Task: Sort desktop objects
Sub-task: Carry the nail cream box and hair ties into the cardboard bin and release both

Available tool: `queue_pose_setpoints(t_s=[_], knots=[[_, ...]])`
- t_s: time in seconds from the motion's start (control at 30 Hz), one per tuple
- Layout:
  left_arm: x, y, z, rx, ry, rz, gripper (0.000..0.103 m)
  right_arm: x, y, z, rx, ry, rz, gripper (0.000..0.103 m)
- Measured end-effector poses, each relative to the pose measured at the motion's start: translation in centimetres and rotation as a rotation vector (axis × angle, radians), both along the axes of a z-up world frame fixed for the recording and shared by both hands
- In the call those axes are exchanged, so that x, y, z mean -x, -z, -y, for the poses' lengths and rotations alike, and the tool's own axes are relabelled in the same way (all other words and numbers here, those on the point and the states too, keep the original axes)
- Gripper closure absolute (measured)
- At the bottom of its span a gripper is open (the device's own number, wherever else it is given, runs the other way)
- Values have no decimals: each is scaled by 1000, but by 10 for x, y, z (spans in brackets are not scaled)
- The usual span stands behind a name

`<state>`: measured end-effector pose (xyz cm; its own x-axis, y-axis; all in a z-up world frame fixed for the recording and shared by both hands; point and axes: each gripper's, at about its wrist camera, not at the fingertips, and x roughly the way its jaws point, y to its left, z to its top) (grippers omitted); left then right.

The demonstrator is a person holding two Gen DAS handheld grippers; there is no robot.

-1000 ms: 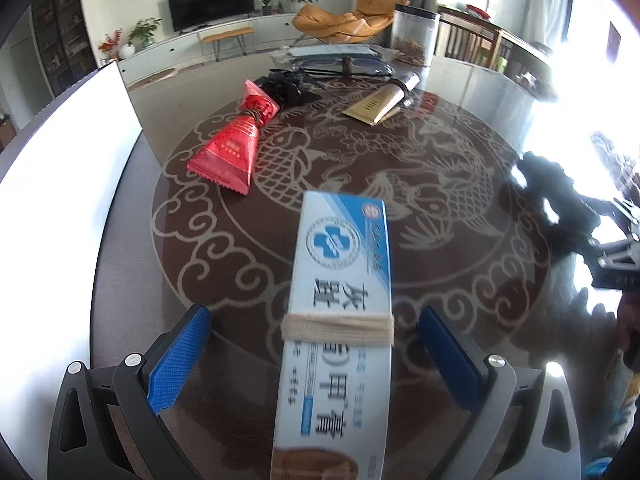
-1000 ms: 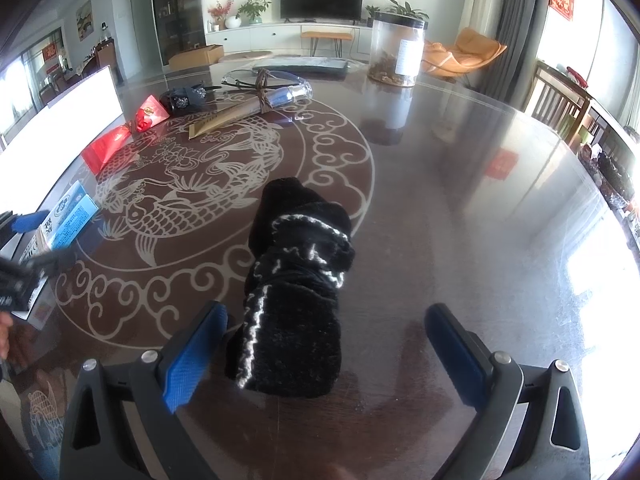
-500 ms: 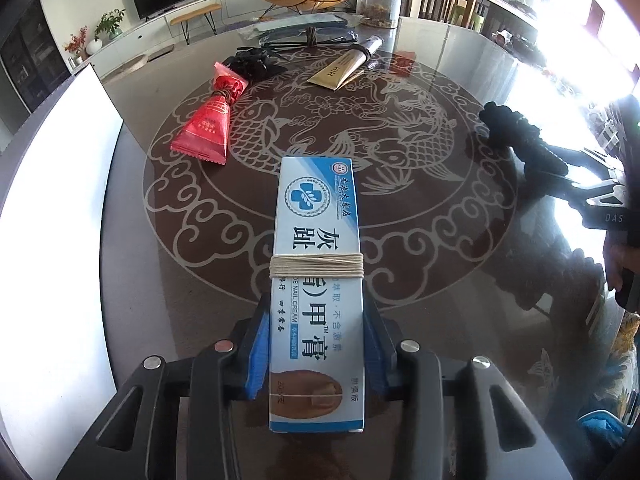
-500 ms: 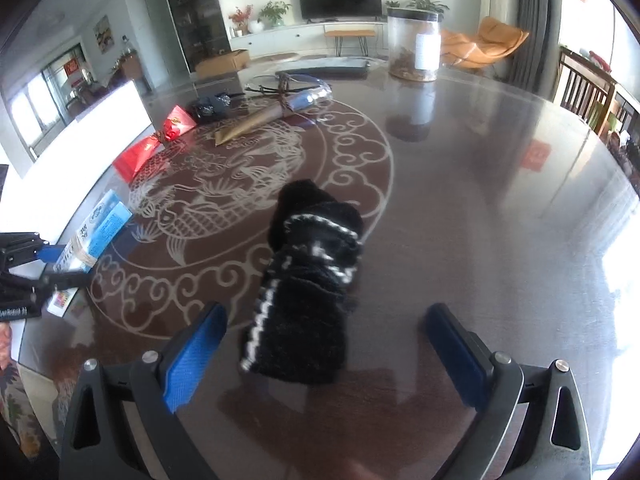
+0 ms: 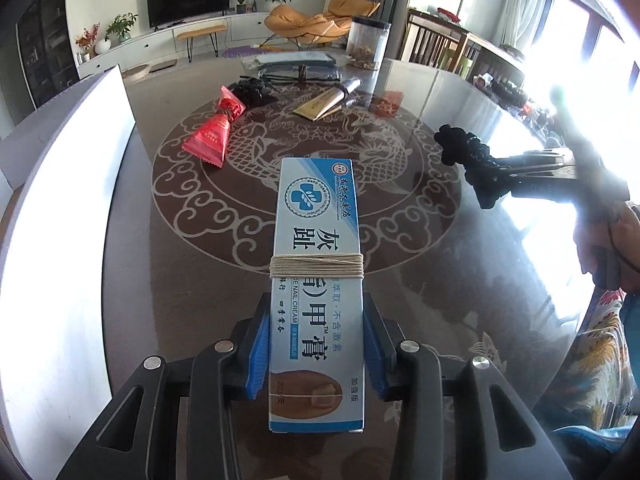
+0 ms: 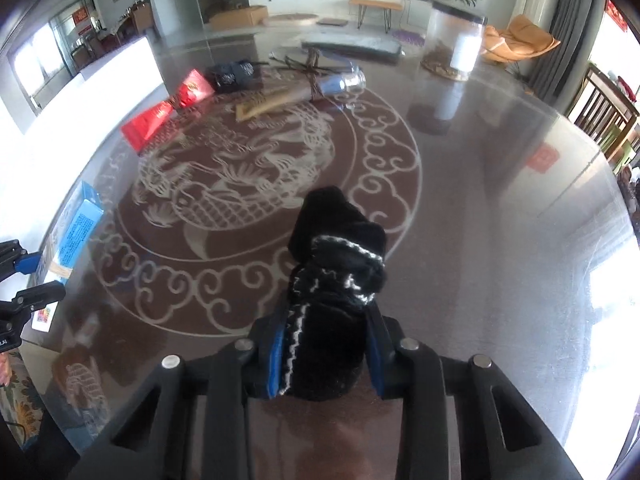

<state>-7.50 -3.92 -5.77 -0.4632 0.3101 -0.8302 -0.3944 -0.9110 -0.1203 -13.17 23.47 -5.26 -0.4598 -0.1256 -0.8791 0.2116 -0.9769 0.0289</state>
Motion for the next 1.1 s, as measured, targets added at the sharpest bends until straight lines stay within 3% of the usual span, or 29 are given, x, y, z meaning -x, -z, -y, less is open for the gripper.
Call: queue_pose_setpoints(t_s=[0.2,0.33,0.5,0.63,0.83,0.97,1.1], knots=[[-24,-46,16,-120,-24,-76,62,-19,-32,23,-33,-83,7,70],[-42,-81,42,-185,-40,-121,62,-24,-64,49,10,-133,-25,70],[-56,-125,108,-173,-111,-171,62,-16,-110,113,123,-226,-76,70],[-56,-142,180,-111,-231,-191,62,-13,-143,198,234,-363,-101,70],[-52,-128,279,-13,-411,-132,62,-33,-154,333,320,-586,-90,70],[-49,-98,324,29,-490,-61,62,-50,-122,400,313,-685,-17,69],[-50,-70,344,65,-531,1,62,-60,-80,440,270,-730,62,69]])
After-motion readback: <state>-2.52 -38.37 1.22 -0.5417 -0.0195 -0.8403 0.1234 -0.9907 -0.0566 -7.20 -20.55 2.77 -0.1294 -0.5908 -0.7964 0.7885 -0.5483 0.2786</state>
